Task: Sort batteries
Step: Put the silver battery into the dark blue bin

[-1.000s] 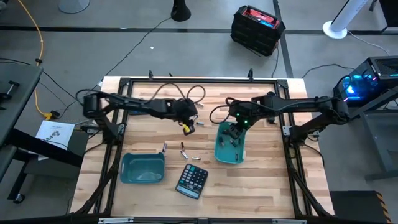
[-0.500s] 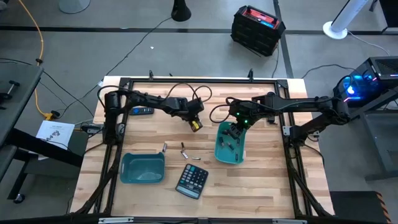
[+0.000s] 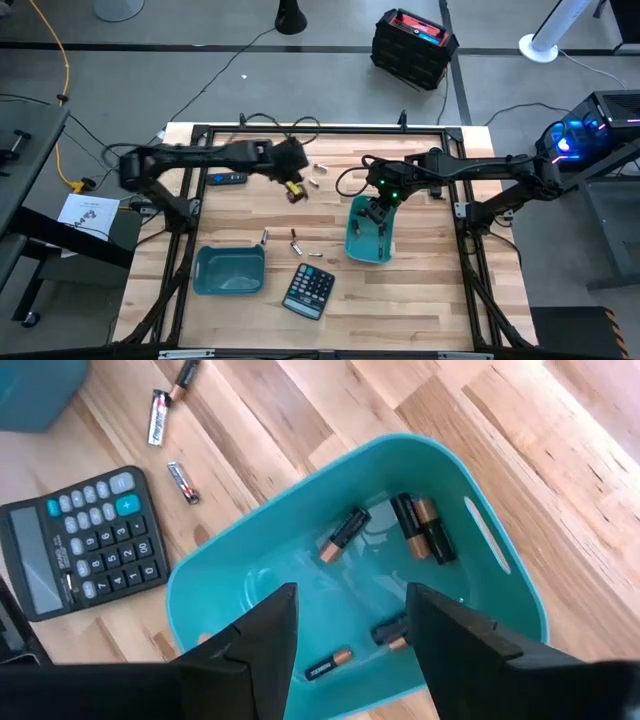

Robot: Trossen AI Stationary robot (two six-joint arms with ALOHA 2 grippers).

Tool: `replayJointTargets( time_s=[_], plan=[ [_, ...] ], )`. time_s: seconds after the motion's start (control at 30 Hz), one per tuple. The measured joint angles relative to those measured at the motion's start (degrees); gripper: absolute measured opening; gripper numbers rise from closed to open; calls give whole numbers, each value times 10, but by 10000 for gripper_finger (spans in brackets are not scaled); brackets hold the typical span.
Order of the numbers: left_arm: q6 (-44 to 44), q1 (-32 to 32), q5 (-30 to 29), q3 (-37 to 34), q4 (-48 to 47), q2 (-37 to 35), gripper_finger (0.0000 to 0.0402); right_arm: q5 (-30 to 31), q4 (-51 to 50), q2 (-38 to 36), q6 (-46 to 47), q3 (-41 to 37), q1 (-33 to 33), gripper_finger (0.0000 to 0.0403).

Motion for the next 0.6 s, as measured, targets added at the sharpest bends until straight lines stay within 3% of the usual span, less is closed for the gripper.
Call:
replayJointTargets(
  time_s=[0.13, 0.23, 0.33, 0.5, 0.6],
  plan=[
    [-29, -46, 47, 1, -126, -106, 7, 0, 14, 0, -23, 0, -4, 181],
    [-134, -104, 57, -7, -239, -163, 7, -1, 27, 0, -39, 0, -12, 181],
    [-259, -192, 87, -31, -293, -213, 7, 0, 48, 0, -49, 0, -24, 181],
    [-462, -339, 115, -102, -257, -247, 8, -18, 88, 0, -62, 0, -46, 181],
    [-550, -395, 121, -147, -191, -243, 31, -22, 99, 0, -64, 0, -54, 181]
  ],
)
